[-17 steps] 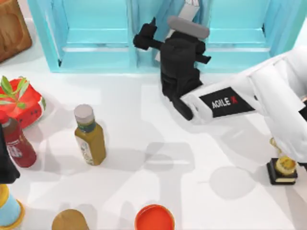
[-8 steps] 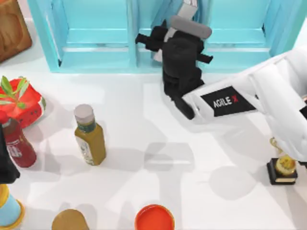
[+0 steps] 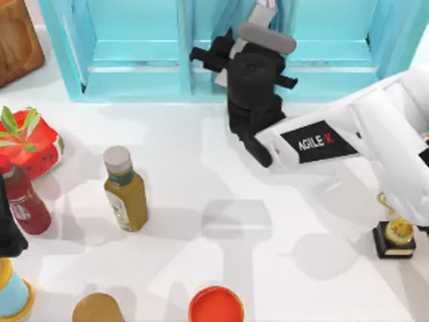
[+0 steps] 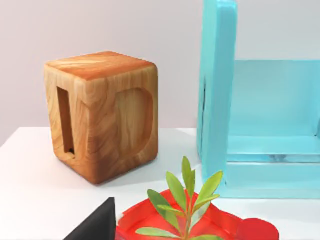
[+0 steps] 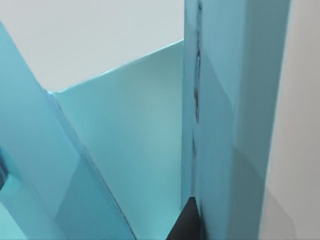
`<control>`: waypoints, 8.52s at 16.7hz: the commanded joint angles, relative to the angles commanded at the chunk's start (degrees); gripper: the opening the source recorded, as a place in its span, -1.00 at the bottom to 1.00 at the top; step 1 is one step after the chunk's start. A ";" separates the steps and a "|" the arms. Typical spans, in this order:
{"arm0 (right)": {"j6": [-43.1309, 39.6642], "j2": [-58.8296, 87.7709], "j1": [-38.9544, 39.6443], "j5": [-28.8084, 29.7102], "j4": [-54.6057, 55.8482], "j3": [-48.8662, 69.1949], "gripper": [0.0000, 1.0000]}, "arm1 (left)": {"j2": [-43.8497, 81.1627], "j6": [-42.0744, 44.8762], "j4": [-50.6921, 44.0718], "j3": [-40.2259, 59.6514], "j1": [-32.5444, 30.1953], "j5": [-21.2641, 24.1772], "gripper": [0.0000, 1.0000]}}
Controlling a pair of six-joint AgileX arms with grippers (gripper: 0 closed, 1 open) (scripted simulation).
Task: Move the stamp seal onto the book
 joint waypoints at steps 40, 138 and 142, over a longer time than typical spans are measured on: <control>-58.61 -49.56 15.04 2.24 -8.46 -49.66 -1.00 | 0.00 0.00 0.00 0.00 0.00 0.00 1.00; -54.99 -61.45 -6.97 -4.80 -75.73 -33.06 1.00 | 0.00 0.00 0.00 0.00 0.00 0.00 1.00; -46.95 -54.36 -27.46 -17.58 -99.84 -18.78 1.00 | 0.00 0.00 0.00 0.00 0.00 0.00 1.00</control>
